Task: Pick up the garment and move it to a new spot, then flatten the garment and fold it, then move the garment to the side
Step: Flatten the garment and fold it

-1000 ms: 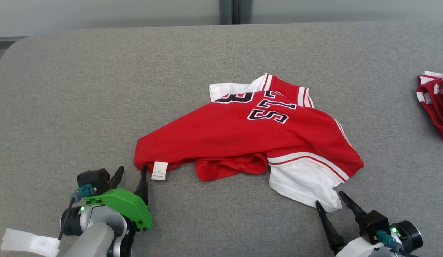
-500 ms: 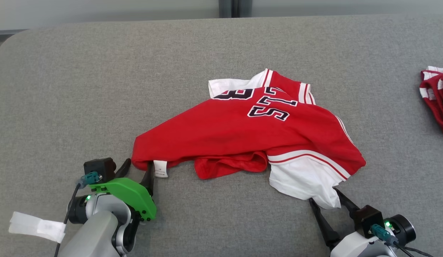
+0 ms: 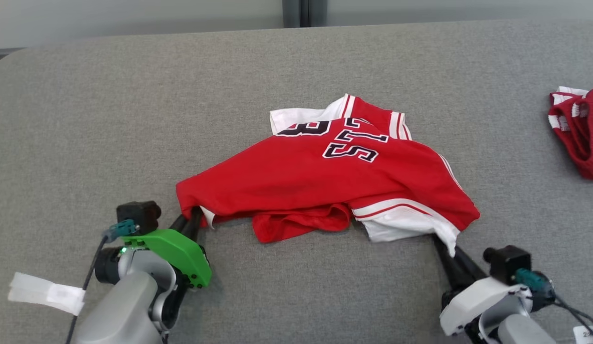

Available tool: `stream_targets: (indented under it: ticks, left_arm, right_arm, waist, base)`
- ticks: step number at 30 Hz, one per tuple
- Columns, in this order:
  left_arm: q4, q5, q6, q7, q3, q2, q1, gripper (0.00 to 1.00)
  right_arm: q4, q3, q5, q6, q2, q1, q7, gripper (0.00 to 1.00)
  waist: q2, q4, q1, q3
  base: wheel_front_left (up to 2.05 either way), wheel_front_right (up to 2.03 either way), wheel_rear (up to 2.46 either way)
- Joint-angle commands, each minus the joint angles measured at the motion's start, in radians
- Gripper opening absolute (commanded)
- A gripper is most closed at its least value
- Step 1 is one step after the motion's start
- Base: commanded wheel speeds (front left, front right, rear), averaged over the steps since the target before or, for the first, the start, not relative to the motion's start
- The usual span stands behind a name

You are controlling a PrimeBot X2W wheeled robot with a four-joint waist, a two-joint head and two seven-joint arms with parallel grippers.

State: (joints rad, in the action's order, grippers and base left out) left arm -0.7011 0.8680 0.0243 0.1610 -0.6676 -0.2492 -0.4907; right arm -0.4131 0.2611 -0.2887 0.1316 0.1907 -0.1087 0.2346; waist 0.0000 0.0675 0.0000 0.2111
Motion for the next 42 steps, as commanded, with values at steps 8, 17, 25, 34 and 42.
stream_targets:
  ticks: [8,17,25,34,42]
  left_arm:
    - [0.4,-0.005,-0.07,-0.094,0.04,-0.216,0.075,0.0]
    - [1.126,0.039,-0.27,-0.356,0.17,-0.546,0.165,0.0]
    - [1.273,0.115,-0.254,-0.589,0.291,-0.693,-0.106,0.0]
    - [0.867,0.007,-0.163,-0.711,0.221,-0.553,-0.651,0.0]
    - [0.379,-0.217,-0.105,-0.495,0.15,-0.36,-1.07,0.0]
  right_arm:
    - [0.356,-0.103,-0.274,-0.001,0.123,-0.023,-0.076,0.0]
    - [0.816,-0.363,-0.448,-0.001,0.215,-0.008,-0.273,0.0]
    - [0.92,-0.494,-0.526,-0.001,0.293,-0.317,-0.498,0.0]
    - [0.557,-0.307,-0.41,-0.002,0.243,-0.947,-0.671,0.0]
    - [0.091,-0.256,-0.173,-0.002,0.059,-1.475,-0.487,0.0]
  waist:
    - [0.0,-0.064,0.0,-0.054]
    - [0.0,-0.1,0.0,-0.043]
    - [0.0,-0.098,0.0,0.093]
    - [0.0,-0.069,0.0,0.31]
    - [0.0,-0.038,0.0,0.463]
  base:
    - [0.0,0.0,0.0]
    - [0.0,0.0,0.0]
    - [0.0,0.0,0.0]
    - [0.0,0.0,0.0]
    - [0.0,0.0,0.0]
